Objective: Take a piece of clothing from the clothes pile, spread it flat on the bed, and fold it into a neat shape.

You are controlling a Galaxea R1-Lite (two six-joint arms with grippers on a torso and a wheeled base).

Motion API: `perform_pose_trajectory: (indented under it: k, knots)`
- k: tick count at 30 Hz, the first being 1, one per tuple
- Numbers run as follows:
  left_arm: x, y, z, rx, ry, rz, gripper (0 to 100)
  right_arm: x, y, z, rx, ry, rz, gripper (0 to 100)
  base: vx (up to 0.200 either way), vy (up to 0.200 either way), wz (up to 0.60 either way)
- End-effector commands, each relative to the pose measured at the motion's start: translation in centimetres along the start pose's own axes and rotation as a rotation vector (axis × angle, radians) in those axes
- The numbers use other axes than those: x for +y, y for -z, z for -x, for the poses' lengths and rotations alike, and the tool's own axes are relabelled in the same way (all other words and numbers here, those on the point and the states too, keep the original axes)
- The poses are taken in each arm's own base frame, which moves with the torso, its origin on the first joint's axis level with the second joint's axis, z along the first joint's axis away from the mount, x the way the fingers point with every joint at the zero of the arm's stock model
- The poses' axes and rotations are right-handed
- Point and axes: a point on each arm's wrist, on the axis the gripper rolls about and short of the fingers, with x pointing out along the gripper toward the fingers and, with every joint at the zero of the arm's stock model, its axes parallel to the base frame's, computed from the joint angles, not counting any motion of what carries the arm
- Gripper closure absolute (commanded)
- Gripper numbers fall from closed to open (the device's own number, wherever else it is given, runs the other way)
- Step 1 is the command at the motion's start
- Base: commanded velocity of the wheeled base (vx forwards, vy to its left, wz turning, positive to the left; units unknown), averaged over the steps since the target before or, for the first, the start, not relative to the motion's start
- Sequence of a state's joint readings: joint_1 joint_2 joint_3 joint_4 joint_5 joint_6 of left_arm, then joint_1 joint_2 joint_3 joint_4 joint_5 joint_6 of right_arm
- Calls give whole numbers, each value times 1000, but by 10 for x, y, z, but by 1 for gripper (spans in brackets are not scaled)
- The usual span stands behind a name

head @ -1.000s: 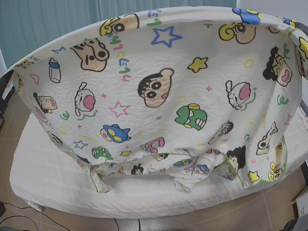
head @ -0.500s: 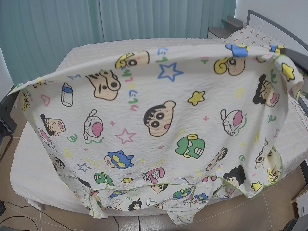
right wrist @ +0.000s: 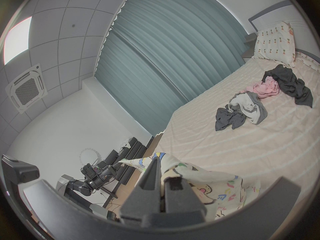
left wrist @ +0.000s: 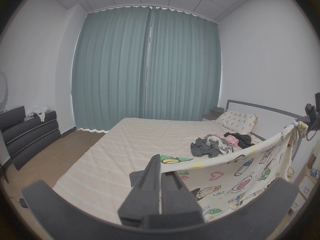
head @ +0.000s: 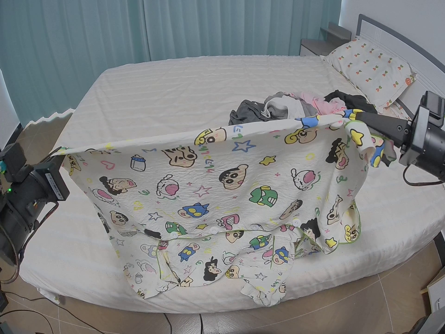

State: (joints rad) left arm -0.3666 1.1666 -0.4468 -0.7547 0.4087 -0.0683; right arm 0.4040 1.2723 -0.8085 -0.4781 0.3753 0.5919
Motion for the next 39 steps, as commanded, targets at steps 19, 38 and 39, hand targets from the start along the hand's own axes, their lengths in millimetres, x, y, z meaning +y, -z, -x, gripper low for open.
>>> perform_pose_trajectory:
  k: [19,38,39]
  knots:
    - [-26,62,-135,212,-105,-11,100,-104,36,-88,41,165,-60,100,200,0,0]
    - [-40,159,-250,220,-160,-24,100,-199,99,-165,35,320,-75,100,32,0,0]
    - [-40,165,-258,219,-174,-26,100,-205,102,-171,34,327,-74,100,0,0,0]
